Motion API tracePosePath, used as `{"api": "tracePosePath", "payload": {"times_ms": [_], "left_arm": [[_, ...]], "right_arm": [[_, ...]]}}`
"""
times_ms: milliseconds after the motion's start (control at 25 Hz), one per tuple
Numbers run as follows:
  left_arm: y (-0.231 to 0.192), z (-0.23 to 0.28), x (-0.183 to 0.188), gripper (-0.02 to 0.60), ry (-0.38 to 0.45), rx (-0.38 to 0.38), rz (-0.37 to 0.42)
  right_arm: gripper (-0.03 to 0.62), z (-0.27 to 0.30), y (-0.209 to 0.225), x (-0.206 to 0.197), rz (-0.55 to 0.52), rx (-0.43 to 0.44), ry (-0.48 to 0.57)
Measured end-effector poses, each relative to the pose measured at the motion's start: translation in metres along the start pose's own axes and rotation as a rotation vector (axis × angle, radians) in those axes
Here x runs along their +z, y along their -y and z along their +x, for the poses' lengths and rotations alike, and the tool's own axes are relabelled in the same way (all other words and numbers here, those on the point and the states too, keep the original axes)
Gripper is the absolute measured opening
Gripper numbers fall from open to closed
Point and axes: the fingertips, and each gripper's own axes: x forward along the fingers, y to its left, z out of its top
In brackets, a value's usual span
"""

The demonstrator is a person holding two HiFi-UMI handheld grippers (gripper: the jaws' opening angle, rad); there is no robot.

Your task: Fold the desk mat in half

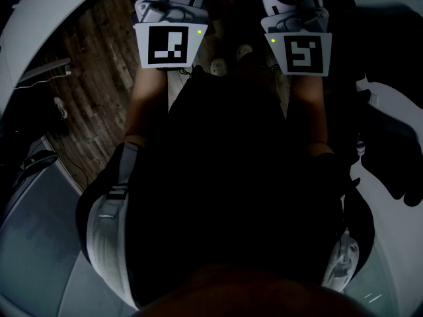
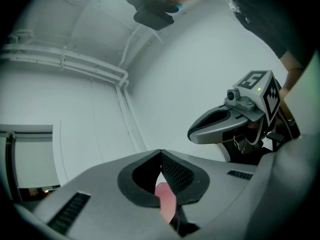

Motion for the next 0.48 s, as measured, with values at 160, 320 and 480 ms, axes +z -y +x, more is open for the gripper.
{"api": "tracePosePath", "payload": {"times_ms": [160,320,480], "left_arm": [[0.001,0.015,-0.009,0.011,-0.008,-0.005,0.002],[-0.004,0.031,-0.015,0.011,-0.019,-0.005,0.015],[-0.009,0.055,-0.022,0.011,-0.027,0.008,0.013]], "right_arm": [[0.029,0.007,0.009,-0.012,0.016,-0.001,0.013],[0.029,0.018,0.019,-0.023,0.017,0.012,0.015],[0.029,0.034,0.036,-0.037,0.033,0.026,0.021]]}}
